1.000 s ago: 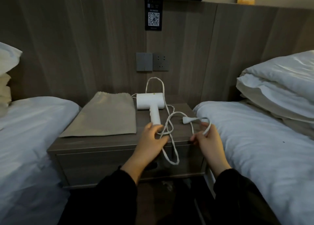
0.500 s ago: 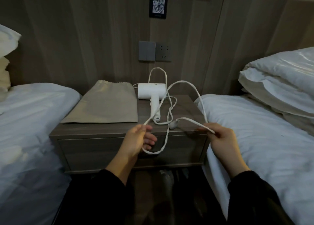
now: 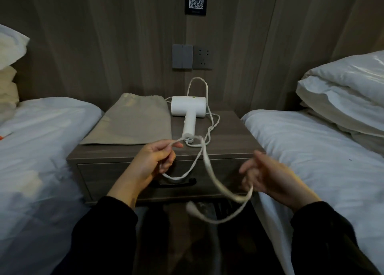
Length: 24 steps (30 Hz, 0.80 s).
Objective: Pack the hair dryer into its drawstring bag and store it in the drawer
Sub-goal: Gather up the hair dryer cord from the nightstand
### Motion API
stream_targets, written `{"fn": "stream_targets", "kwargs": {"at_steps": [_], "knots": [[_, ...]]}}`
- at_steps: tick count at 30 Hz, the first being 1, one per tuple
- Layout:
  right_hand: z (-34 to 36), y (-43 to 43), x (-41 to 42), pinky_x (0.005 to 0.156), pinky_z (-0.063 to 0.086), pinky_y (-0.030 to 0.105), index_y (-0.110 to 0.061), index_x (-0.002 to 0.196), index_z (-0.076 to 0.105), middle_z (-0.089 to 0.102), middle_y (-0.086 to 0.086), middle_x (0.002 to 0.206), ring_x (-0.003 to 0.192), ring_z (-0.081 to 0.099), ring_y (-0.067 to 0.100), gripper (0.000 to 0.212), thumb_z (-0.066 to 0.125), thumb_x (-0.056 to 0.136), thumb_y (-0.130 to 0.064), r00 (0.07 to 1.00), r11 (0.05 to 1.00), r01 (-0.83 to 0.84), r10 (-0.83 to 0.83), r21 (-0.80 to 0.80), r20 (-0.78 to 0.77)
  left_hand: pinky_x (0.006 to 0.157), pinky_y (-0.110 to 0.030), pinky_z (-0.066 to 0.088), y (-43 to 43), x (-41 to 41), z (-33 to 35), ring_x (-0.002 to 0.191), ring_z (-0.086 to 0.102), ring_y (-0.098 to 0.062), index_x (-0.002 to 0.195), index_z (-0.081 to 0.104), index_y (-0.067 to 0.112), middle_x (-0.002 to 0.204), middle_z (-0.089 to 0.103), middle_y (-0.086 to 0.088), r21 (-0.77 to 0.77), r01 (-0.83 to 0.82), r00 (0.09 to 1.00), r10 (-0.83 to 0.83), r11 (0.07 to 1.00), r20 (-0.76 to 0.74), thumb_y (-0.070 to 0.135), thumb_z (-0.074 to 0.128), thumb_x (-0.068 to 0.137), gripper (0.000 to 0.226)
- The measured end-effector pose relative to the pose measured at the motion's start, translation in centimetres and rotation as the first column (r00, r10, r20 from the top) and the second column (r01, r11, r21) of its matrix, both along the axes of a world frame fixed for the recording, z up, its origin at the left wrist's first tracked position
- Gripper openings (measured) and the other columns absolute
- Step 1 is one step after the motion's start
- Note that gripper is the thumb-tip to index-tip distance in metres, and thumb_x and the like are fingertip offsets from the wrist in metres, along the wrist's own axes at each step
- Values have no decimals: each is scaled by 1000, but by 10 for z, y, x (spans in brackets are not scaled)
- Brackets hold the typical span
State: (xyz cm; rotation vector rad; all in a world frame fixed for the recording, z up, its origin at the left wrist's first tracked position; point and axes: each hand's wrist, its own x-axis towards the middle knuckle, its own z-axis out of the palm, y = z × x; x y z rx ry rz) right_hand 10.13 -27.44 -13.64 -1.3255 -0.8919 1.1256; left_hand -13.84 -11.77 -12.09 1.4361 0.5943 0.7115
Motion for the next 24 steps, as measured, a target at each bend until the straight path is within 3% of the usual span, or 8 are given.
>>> {"fn": "stream_targets", "kwargs": {"at_steps": [2,5,9,12,15,17,21,24], "knots": [[-2,-5,-5,58,35,31,-7,74,71,46,4,46,63,43,28,55,48,81,-57,978,981,-127,148,-147,145,57,-23,44,-1,-3,3,57,50,-12,93,69,13,61,54,0,35,-21,998,22,999,-51,4,38,96,33],[-5,0,-21,65,47,29,-6,82,70,51,6,62,57,58,19,57,45,74,-57,964,961,-135,183,-243,191,63,-21,47,-8,4,2,59,54,-10,90,68,10,58,57,1,54,-7,999,9,999,-41,-2,43,93,27],[5,10,-37,73,52,32,-2,95,65,67,18,85,71,68,27,69,34,77,-60,986,973,-165,168,-163,8,55,-16,47,-17,17,1,53,57,-6,80,69,13,54,64,3,188,-85,992,101,979,-81,-2,55,87,22],[12,13,-49,72,51,34,-2,110,60,68,18,75,68,66,28,53,38,90,-46,975,962,-222,223,-160,-16,58,-17,51,-23,26,3,57,61,-6,79,70,14,61,67,0,228,-131,986,151,965,-71,1,61,85,17],[15,19,-56,53,48,26,-3,100,63,50,7,56,48,46,16,24,49,94,-22,986,989,-92,106,-112,132,62,-18,53,-25,31,3,63,63,-8,79,70,14,66,69,-1,212,-110,991,124,971,-52,4,63,84,14],[18,25,-56,45,40,24,-2,86,63,40,6,52,45,35,15,20,52,92,-17,980,1000,18,-13,-24,198,63,-19,52,-23,32,3,64,62,-6,81,70,15,67,68,1,217,-94,991,112,972,-73,10,62,86,10],[27,36,-47,42,33,25,-3,75,61,34,5,48,40,31,13,26,57,90,-24,962,965,248,-256,82,99,71,-22,46,-18,39,7,68,62,-5,77,71,8,65,68,5,249,-134,989,146,959,-31,24,54,92,27],[30,40,-36,48,36,29,-5,68,57,34,0,41,39,32,14,39,53,90,-38,948,950,302,-308,77,80,81,-27,48,-12,44,18,83,64,-10,90,69,18,85,69,0,321,-105,991,125,941,-41,15,50,94,20]]}}
